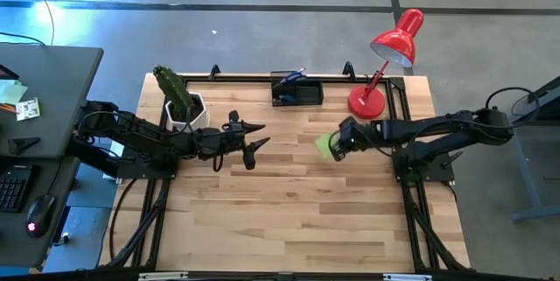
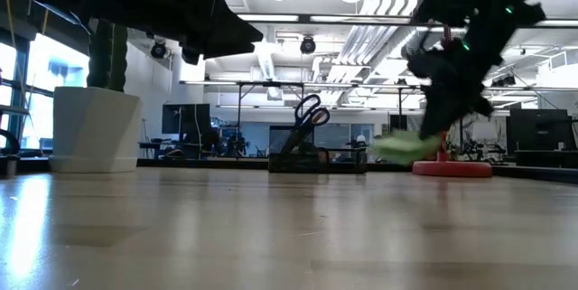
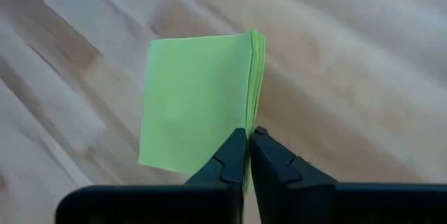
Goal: Pick and place office supplies into organizer
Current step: Put the green sticky notes into the right section of the desk organizer
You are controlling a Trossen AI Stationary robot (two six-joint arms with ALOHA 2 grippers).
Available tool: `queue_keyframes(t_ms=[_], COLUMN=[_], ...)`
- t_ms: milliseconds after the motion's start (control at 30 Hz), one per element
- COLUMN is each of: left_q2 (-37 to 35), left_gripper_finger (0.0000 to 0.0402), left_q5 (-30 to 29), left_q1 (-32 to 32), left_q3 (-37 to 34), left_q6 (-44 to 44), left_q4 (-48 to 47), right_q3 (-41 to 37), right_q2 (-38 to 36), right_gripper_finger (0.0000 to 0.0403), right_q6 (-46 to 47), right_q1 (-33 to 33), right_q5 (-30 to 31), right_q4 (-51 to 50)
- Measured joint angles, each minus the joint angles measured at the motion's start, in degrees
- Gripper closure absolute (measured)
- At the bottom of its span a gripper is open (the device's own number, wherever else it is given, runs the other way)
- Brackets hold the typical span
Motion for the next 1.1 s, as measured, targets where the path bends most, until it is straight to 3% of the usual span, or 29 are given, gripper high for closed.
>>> queue_keyframes(t_ms=[200, 400, 600, 767, 1100], left_q2=[0.0, 0.0, 0.0, 0.0, 0.0], left_gripper_finger=[0.0202, 0.0202, 0.0202, 0.0202, 0.0202], left_q5=[0.0, 0.0, 0.0, 0.0, 0.0], left_q1=[0.0, 0.0, 0.0, 0.0, 0.0], left_q3=[0.0, 0.0, 0.0, 0.0, 0.0], left_q6=[0.0, 0.0, 0.0, 0.0, 0.1], left_q4=[0.5, 0.5, 0.4, 0.3, -0.4], right_q3=[8.1, 13.6, 16.4, 20.1, 28.0], right_q2=[0.0, 2.1, 10.4, 19.1, 29.3], right_gripper_finger=[0.0399, 0.0401, 0.0401, 0.0401, 0.0402], right_q6=[-7.9, -15.6, -20.1, -22.3, -24.3], right_q1=[-4.2, -13.3, -23.1, -30.1, -36.1], right_q5=[1.0, 0.4, -6.7, -11.2, -16.7], right_q4=[-0.8, 1.6, 8.6, 8.5, 11.1])
